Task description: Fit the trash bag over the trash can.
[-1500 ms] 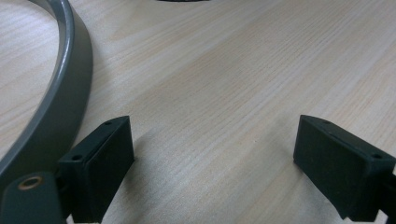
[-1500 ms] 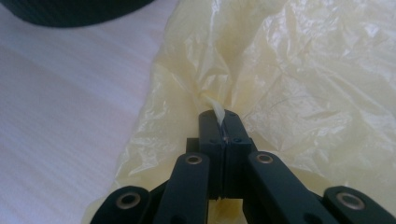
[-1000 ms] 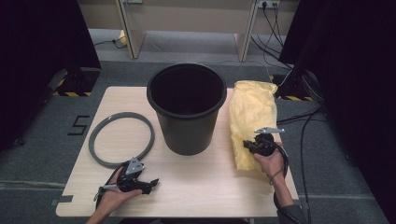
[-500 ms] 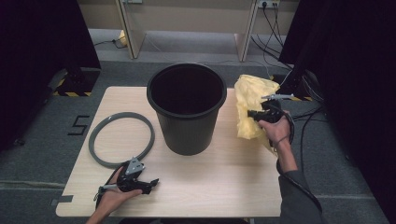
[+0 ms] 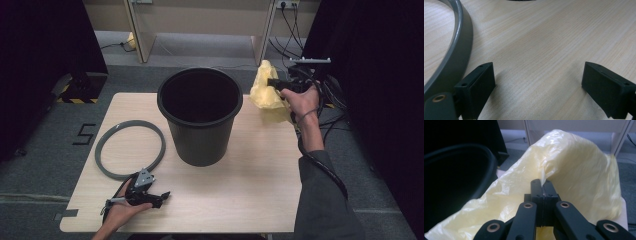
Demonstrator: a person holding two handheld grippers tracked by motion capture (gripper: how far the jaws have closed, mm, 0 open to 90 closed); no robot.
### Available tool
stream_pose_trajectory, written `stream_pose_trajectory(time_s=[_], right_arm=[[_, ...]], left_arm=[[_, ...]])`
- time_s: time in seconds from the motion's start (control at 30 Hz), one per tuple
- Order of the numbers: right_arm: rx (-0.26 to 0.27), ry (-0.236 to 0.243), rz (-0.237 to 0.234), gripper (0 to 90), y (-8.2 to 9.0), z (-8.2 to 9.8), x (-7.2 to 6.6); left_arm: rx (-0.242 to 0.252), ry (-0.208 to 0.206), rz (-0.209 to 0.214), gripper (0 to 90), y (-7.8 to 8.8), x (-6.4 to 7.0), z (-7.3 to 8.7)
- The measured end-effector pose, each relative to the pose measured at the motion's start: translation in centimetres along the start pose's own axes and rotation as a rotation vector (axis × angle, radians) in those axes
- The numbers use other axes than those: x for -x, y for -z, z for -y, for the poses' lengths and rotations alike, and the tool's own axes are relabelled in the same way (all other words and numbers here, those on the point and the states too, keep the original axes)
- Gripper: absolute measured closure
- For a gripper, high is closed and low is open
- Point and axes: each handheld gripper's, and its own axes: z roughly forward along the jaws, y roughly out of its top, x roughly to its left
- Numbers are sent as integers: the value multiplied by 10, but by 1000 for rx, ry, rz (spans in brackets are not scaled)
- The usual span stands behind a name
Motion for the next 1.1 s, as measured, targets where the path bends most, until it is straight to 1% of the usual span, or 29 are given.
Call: stream_pose_trajectory(time_s=[0.13, 0.23, 0.33, 0.4, 0.47, 0.53, 0.6, 0.7, 0.83, 0.9, 0.93, 1.03, 1.07, 1.1], right_arm=[[25, 13, -13, 900, -1, -22, -18], [35, 45, -24, 900, -5, -38, -37], [42, 76, -39, 900, -11, -52, -59], [38, 108, -42, 900, -17, -59, -76], [32, 137, -43, 900, -24, -65, -93], [23, 161, -53, 900, -34, -68, -110], [5, 195, -58, 900, -44, -69, -127], [-25, 224, -77, 900, -62, -66, -151], [-87, 264, -93, 900, -87, -57, -176], [-115, 269, -110, 900, -98, -52, -184], [-135, 264, -118, 900, -103, -50, -187], [-186, 273, -123, 900, -115, -44, -192], [-213, 276, -127, 899, -119, -41, -194], [-221, 282, -128, 899, -122, -40, -194]], left_arm=[[-1, -1, 0, 104, 0, 0, 0], [-4, -1, 2, 104, 0, 0, 0], [-3, -1, 1, 101, 0, 0, 0], [-5, -3, 3, 101, 0, 0, 0], [-5, -3, 3, 101, 0, 0, 0], [-5, -4, 4, 101, 0, 0, 0], [-5, -4, 5, 101, 0, 0, 0], [-5, -4, 5, 101, 0, 0, 0], [-5, -5, 6, 101, 0, 0, 0], [-2, -4, 7, 104, 1, 0, 0], [0, -3, 9, 109, 1, 0, 0], [1, 4, 6, 132, 2, -2, 0], [2, 9, 7, 148, 2, -2, 0], [1, 13, 11, 147, 3, -3, 0]])
